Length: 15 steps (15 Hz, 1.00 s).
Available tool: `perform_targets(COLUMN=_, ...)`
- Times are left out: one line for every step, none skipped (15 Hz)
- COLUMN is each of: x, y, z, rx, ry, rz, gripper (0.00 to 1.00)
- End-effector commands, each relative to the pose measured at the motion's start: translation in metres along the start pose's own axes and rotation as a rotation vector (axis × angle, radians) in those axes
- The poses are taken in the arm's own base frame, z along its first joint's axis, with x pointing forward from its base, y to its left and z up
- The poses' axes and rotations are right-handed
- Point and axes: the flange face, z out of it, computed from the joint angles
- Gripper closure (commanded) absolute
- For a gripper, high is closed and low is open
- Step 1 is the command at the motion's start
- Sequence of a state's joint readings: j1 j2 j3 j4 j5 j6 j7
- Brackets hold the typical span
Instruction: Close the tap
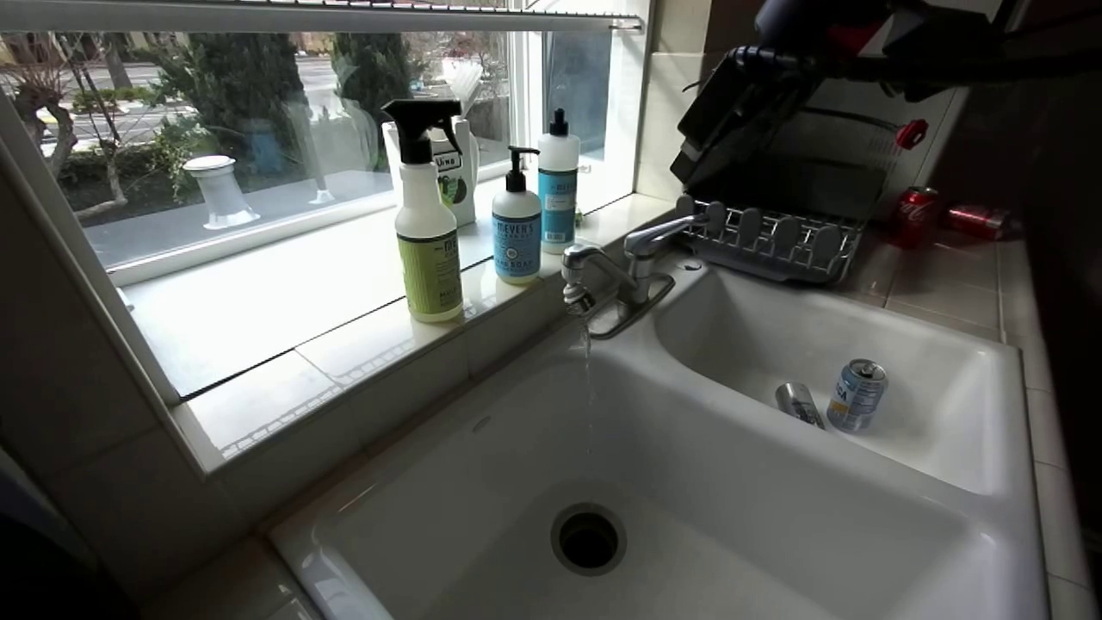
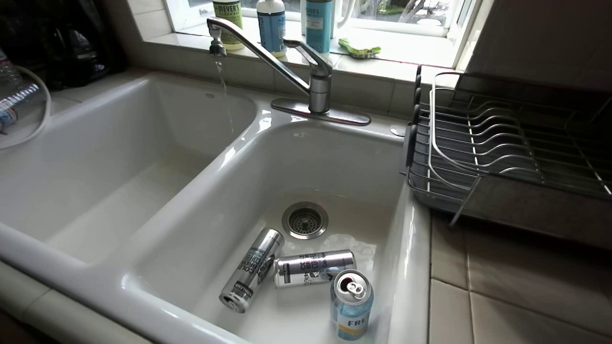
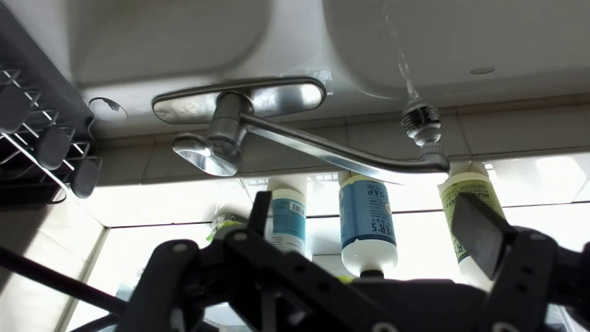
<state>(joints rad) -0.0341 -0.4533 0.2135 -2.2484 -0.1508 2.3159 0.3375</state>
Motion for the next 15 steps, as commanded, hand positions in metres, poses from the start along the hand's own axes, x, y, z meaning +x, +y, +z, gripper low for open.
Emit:
perform_targets(x=0.008, y=0.031, z=0.003, rx=-0.052, ry=0.024, rz=0.089, gripper=0.00)
perform_targets(x=0.011, y=0.041, z=0.005, rx=-0.060, ry=0.026, rz=0.107, gripper=0.09)
perform_targets(x=0.013, y=0.049, z=0.006, rx=-0.078, ry=0.033, rz=0.124, gripper=0.28)
perform_targets(x=0.016, y=0.058, z=0.010, rx=-0.086, ry=0.035, rz=0.137, gripper=0.34)
perform_targets(x=0.018, y=0.065, z=0.012, rx=-0.093, ry=0.037, rz=0.146, gripper=0.42)
perform_targets(x=0.021, y=0.072, z=0.017, rx=-0.098, ry=0.036, rz=0.151, gripper=0.51)
perform_targets(x=0.023, y=0.078, z=0.021, rx=-0.103, ry=0.038, rz=0.156, gripper=0.58)
perform_targets(x=0.025, y=0.083, z=0.024, rx=-0.101, ry=0.041, rz=0.159, gripper=0.67)
perform_targets(x=0.027, y=0.086, z=0.030, rx=-0.105, ry=0.039, rz=0.155, gripper=0.73)
perform_targets(x=0.029, y=0.087, z=0.036, rx=-0.100, ry=0.041, rz=0.153, gripper=0.81)
perform_targets(x=0.030, y=0.088, z=0.042, rx=-0.096, ry=0.045, rz=0.149, gripper=0.89)
perform_targets(x=0.031, y=0.089, z=0.050, rx=-0.086, ry=0.038, rz=0.151, gripper=0.95)
perform_targets(x=0.031, y=0.090, z=0.057, rx=-0.094, ry=0.034, rz=0.147, gripper=1.00)
perform_targets(x=0.032, y=0.090, z=0.065, rx=-0.089, ry=0.027, rz=0.146, gripper=1.00)
perform_targets(x=0.031, y=0.091, z=0.071, rx=-0.089, ry=0.019, rz=0.147, gripper=1.00)
